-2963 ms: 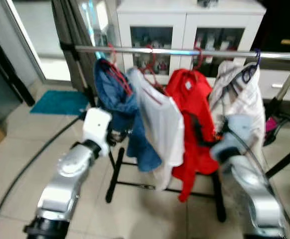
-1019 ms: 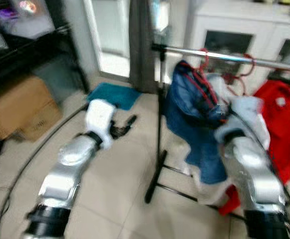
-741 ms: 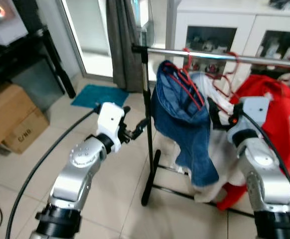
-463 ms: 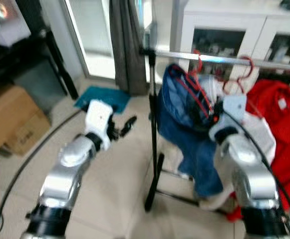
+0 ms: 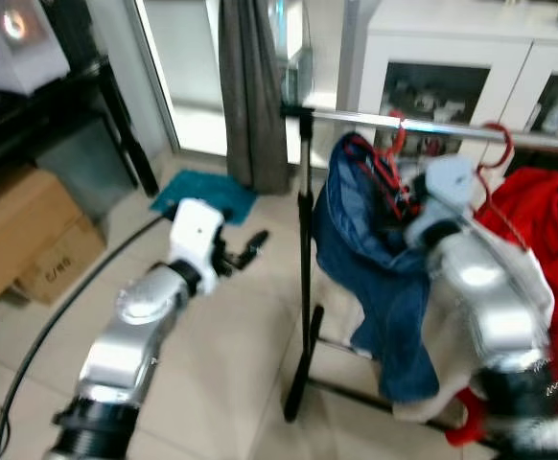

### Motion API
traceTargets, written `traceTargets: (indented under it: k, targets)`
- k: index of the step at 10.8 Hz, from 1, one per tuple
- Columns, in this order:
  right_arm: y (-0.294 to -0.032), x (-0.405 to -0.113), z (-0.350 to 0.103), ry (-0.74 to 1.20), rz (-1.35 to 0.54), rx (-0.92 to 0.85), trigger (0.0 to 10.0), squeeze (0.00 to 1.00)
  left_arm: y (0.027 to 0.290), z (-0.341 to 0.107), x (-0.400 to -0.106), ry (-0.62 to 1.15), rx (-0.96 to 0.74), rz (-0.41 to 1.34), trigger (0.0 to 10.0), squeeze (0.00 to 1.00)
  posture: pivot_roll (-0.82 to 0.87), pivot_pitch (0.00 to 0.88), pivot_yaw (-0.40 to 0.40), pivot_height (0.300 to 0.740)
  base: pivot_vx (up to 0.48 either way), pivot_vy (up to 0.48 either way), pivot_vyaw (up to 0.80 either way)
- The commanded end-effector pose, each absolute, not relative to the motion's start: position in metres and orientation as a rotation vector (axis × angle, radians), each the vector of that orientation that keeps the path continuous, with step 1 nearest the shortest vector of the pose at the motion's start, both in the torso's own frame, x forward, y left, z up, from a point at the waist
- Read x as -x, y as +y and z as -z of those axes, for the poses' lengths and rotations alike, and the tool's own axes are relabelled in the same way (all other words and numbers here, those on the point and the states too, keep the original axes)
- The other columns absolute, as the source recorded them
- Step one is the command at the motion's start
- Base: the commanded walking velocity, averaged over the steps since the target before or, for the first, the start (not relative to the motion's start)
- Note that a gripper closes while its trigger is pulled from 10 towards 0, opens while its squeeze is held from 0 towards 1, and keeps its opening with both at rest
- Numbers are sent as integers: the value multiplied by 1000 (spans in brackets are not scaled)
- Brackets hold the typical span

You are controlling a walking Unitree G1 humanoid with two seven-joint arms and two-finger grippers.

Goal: Hang hanger

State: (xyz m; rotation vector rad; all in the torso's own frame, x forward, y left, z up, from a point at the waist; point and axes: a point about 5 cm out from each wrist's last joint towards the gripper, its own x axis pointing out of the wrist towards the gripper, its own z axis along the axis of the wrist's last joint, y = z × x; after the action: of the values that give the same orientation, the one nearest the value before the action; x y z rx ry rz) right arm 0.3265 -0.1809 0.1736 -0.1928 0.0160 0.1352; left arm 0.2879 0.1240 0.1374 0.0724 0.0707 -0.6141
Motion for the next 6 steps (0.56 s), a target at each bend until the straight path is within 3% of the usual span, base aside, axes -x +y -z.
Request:
traceTargets:
  k: [1, 3, 4, 5, 6]
  targets:
    - [-184, -333, -174, 64, -148, 219, 10000, 0, 118, -143, -285, 58, -82, 689, 10000, 0, -47, 0, 54, 740, 0, 0, 0]
    - [-193, -348, -177, 123, -169, 272, 10000, 0, 113, -144, -276, 64, -106, 812, 10000, 0, -50, 0, 53, 740, 0, 0, 0]
    - [-195, -356, -179, 140, -207, 237, 10000, 580, 110, -144, -272, 80, -139, 877, 10000, 0, -46, 0, 49, 740, 0, 0, 0]
    - [-196, -362, -181, 153, -216, 233, 10000, 1000, 110, -144, -269, 90, -135, 905, 10000, 0, -43, 0, 42, 740, 0, 0, 0]
    - [-197, -371, -185, 176, -200, 258, 10000, 1000, 111, -144, -266, 103, -139, 937, 10000, 0, -42, 0, 46, 740, 0, 0, 0]
